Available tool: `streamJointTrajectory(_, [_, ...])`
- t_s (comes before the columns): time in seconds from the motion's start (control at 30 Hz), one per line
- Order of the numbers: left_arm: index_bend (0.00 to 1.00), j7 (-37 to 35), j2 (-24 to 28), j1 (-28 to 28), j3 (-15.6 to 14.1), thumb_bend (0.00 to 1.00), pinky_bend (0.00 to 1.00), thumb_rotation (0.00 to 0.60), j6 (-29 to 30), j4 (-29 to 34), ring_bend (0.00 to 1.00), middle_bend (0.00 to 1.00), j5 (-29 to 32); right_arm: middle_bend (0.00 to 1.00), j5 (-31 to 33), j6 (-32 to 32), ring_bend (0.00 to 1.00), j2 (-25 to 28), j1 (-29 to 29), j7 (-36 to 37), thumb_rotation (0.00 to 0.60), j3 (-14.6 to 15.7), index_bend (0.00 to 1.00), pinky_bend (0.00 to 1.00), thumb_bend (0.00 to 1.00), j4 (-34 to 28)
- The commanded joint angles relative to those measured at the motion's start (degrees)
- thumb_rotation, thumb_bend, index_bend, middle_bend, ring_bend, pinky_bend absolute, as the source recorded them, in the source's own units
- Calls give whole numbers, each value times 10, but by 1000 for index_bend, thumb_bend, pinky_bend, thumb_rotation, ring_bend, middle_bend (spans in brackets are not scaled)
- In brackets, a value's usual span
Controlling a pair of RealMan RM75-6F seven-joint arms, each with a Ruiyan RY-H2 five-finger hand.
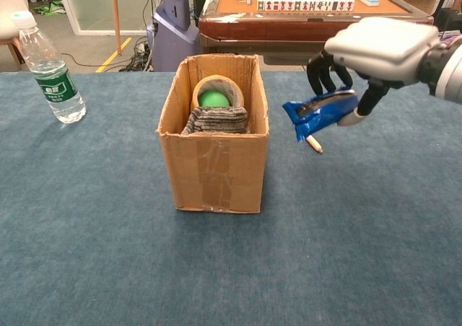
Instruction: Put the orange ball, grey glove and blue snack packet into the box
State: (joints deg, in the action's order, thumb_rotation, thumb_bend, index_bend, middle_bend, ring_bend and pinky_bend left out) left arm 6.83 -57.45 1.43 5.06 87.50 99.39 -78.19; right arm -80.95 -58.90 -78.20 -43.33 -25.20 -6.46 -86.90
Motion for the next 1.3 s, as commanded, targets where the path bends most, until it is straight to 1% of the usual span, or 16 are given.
streamJointTrajectory(0.03, [357, 2, -1, 0, -1, 118, 404, 600, 1, 0, 279, 363, -2, 586, -5, -27, 556, 39, 2, -28, 600, -24, 604, 626, 262, -63])
streamJointTrajectory(0.17, [357, 4, -1, 0, -2, 118, 404, 600, 0, 2, 279, 363, -3, 586, -3, -30, 556, 46, -8, -57, 600, -40, 604, 626, 263, -96])
streamJointTrajectory(0.37, [357, -3, 4, -3, -1, 117, 404, 600, 7, 5, 279, 363, -6, 584, 15, -14, 556, 24, -34, -101, 600, -61, 604, 626, 270, -107])
streamJointTrajectory(0.57, [357, -16, 12, -8, 2, 118, 404, 600, 17, 8, 279, 363, -8, 583, 51, 12, 556, -22, -73, -131, 600, -83, 604, 626, 270, -82])
streamJointTrajectory(0.77, [357, -19, 16, -10, 0, 118, 404, 600, 20, 10, 279, 363, -13, 560, 92, 38, 543, -68, -110, -157, 600, -96, 604, 626, 267, -50])
streamJointTrajectory(0.87, [357, -19, 16, -11, -1, 118, 404, 600, 21, 11, 279, 363, -15, 520, 109, 45, 502, -85, -123, -166, 600, -98, 601, 584, 214, -37])
streamJointTrajectory(0.93, [357, -21, 17, -12, -1, 118, 404, 600, 22, 12, 279, 363, -16, 462, 111, 46, 439, -93, -129, -166, 600, -97, 561, 507, 115, -29])
streamJointTrajectory(0.97, [357, -22, 18, -12, -1, 118, 404, 600, 24, 12, 279, 363, -16, 427, 110, 47, 399, -97, -132, -163, 600, -96, 524, 468, 62, -24])
streamJointTrajectory(1.0, [357, -22, 18, -13, -1, 118, 404, 600, 25, 12, 279, 363, -16, 396, 110, 47, 366, -100, -134, -162, 600, -95, 488, 435, 30, -21])
streamJointTrajectory(1.03, [357, -23, 19, -13, 0, 117, 404, 600, 26, 12, 279, 363, -16, 355, 111, 47, 325, -102, -135, -161, 600, -94, 430, 399, 4, -19])
streamJointTrajectory(1.13, [357, -25, 21, -14, 0, 117, 404, 600, 27, 13, 279, 363, -17, 235, 112, 44, 227, -104, -137, -160, 600, -91, 267, 334, 0, -17])
streamJointTrajectory(1.23, [357, -26, 22, -15, -1, 118, 404, 600, 26, 13, 279, 363, -18, 159, 108, 36, 189, -99, -135, -164, 600, -85, 191, 322, 0, -24])
streamJointTrajectory(1.3, [357, -25, 22, -14, -1, 117, 404, 600, 26, 13, 279, 363, -18, 144, 108, 31, 183, -94, -131, -163, 600, -81, 187, 322, 0, -32])
